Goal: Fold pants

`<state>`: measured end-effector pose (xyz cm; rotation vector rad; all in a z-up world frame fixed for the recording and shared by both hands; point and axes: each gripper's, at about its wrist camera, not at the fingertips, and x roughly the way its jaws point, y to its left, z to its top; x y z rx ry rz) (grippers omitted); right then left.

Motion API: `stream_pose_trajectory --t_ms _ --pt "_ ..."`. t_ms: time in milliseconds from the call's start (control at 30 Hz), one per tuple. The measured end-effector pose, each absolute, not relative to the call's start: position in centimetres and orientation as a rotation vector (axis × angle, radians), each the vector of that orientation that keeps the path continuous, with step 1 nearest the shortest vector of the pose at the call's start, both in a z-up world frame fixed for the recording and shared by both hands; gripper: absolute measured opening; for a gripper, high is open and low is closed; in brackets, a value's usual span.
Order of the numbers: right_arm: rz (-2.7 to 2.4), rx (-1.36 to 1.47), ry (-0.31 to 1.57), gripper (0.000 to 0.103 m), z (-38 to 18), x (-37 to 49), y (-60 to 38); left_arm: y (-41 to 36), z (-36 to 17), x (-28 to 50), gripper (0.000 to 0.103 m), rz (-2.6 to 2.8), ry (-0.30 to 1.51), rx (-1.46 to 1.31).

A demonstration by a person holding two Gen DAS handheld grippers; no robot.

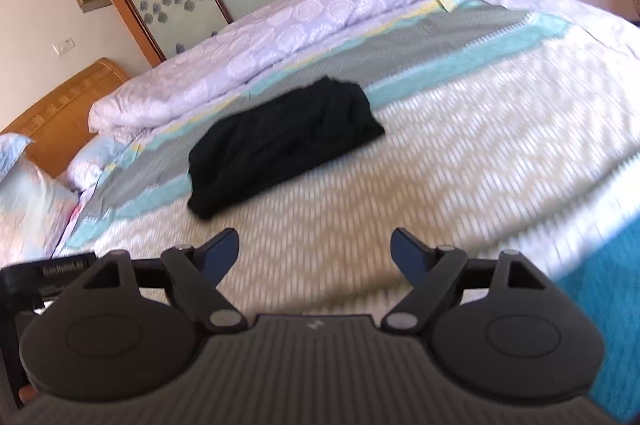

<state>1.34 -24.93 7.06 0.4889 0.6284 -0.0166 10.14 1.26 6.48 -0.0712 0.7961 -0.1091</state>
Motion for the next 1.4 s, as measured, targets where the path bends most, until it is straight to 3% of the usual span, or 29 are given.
stream_pose_trajectory --t_ms 67,133,267,333,767,1400 --pt "-0.010 0.495 0.650 0.085 6.8 -0.3 -23.9 1.6 7.0 7.9 0.077 -0.096 0.795 -0.078" --pt "0.011 0.490 0.672 0.085 6.5 -1.6 -23.0 1.9 7.4 5.7 0.085 -0.083 0.774 -0.064" --pt "0.043 0.504 0.696 0.085 6.1 -3.0 -21.7 2.0 7.8 3.4 0.100 -0.068 0.733 -0.003" --pt "0.058 0.507 0.700 0.085 6.0 -3.4 -21.2 2.1 8.1 2.0 0.103 -0.062 0.723 -0.001" --pt "0.067 0.460 0.673 0.093 6.2 -5.6 -19.7 2.0 8.4 -1.9 0.103 -0.044 0.766 0.000" --pt "0.007 0.451 0.699 0.095 5.7 -5.2 -18.5 1.1 7.8 -2.6 0.103 -0.034 0.784 0.071"
